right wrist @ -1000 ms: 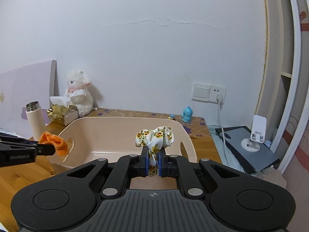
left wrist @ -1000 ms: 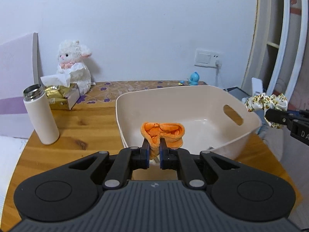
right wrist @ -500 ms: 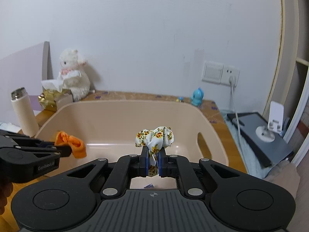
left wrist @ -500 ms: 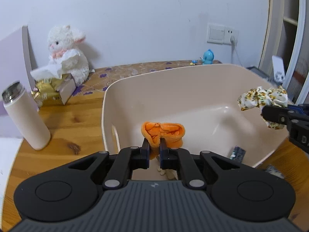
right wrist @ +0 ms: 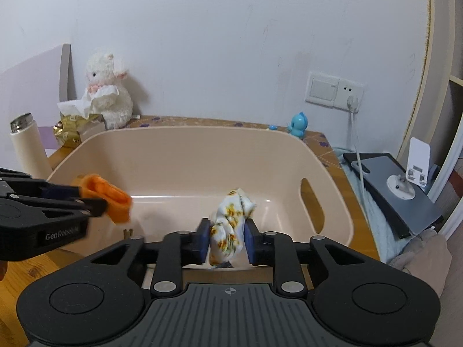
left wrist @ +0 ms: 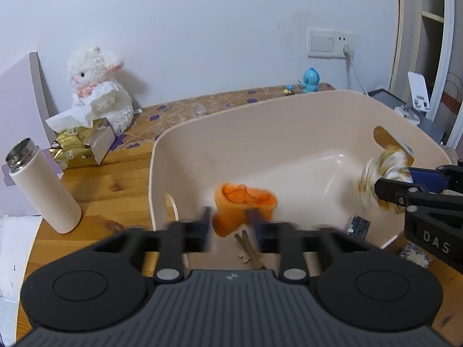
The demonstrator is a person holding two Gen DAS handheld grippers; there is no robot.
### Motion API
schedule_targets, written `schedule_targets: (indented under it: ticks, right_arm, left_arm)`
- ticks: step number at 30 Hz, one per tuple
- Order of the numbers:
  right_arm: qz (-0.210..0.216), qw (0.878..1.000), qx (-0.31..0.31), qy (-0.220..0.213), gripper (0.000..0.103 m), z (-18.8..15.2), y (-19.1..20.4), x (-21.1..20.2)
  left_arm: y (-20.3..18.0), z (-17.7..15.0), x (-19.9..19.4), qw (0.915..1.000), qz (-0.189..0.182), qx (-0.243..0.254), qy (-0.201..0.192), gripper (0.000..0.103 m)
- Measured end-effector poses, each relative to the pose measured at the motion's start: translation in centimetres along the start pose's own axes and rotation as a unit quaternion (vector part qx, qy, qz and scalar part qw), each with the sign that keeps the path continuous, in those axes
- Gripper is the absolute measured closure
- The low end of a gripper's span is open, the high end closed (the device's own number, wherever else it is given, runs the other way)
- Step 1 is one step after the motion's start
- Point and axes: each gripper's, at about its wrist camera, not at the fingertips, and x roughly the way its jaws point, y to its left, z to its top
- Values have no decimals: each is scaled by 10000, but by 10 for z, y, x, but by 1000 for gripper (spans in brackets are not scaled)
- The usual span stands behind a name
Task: Organize objects
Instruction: 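Carry both tools over the basket and open them to drop sock and cloth, then grasp the green herb bag with the right tool while the left tool grasps the white medicine box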
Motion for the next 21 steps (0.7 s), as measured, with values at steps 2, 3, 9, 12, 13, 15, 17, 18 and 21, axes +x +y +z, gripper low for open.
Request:
schedule_targets:
  ticks: [2,3,9,12,13,15,17,18,21]
  right_arm:
    - [-9,10000,20,-66,61,0,-3,-9]
    - [-5,9999,32,-105,55,1,-5,-13]
    - [37,9997,63,-246,37,-2,-14,-41]
    - [70,9997,29,-251,32,-6,-16,-54]
    - [78,9997,5,-253,31,-8,-16,-58]
    - [87,9996,-50,-250,27,-12,-17,-66]
    - [100,9996,-104,-239,26,-17,-15,-73]
    - [107,9996,-123,-226,25,-19,-14,-75]
    - [141,9996,-176,-169,24,-27,-13,-82]
  left_arm:
    - [2,1,-9,9999,60,-49,-135,30]
    - [2,1,-12,9998,67,-62,-168,29]
    - [1,0,-38,9994,120,-34,-308,23]
    - [2,-3,-49,9994,100,-78,-326,20]
    - [3,-5,-52,9994,75,-88,-323,19]
    - [4,-9,-60,9994,45,-103,-332,19]
    - [5,-14,-67,9994,33,-94,-332,17]
    - [5,-17,-70,9994,21,-86,-324,15]
    - [6,-26,-78,9996,-35,-81,-276,15]
